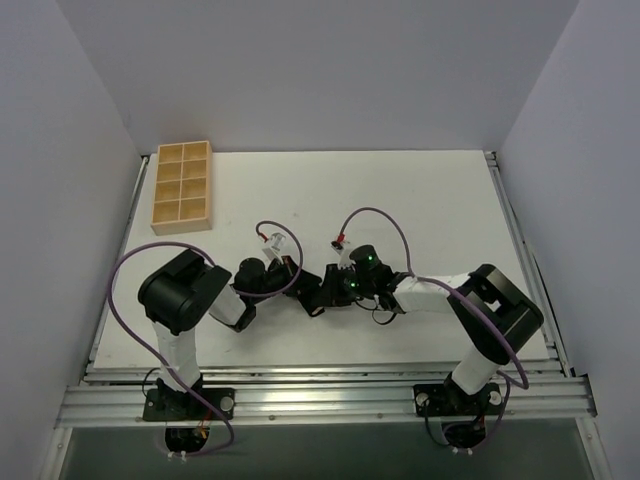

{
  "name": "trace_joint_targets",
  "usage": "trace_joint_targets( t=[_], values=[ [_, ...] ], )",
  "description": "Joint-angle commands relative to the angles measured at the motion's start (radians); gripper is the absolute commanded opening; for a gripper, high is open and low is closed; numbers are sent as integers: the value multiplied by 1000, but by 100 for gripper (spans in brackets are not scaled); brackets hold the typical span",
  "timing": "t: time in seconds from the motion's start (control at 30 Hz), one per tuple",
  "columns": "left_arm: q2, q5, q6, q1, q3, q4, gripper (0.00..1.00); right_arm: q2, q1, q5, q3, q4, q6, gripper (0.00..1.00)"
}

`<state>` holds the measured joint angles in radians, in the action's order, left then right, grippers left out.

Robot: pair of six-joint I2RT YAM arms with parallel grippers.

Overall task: Roll the underwear
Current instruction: Roll the underwear, then place the rolled underwear into the container

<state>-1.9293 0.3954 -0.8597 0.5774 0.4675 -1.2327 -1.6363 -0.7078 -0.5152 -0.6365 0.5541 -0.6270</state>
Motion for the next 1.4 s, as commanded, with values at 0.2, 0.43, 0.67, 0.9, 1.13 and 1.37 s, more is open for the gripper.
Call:
trace_joint_targets(
  t=[0.2,0.43,0.67,0.9,1.13,1.37],
  values=[
    [-8,34,45,10,-59,226,2,-18,-2,24,-22,-65,21,13],
    [-13,42,44,10,-69,200,2,174,16,92,-91,-223,7,30],
    [-45,66,24,10,-84,96,2,158,67,84,-121,-313,38,51],
    [-94,86,-13,10,-98,-2,2,92,79,21,-88,-246,70,57],
    [-103,88,-16,10,-109,-16,2,4,77,-37,-58,-137,50,56],
    [-99,83,-16,9,-116,-13,2,-46,54,-51,-17,-49,29,53]
  ],
)
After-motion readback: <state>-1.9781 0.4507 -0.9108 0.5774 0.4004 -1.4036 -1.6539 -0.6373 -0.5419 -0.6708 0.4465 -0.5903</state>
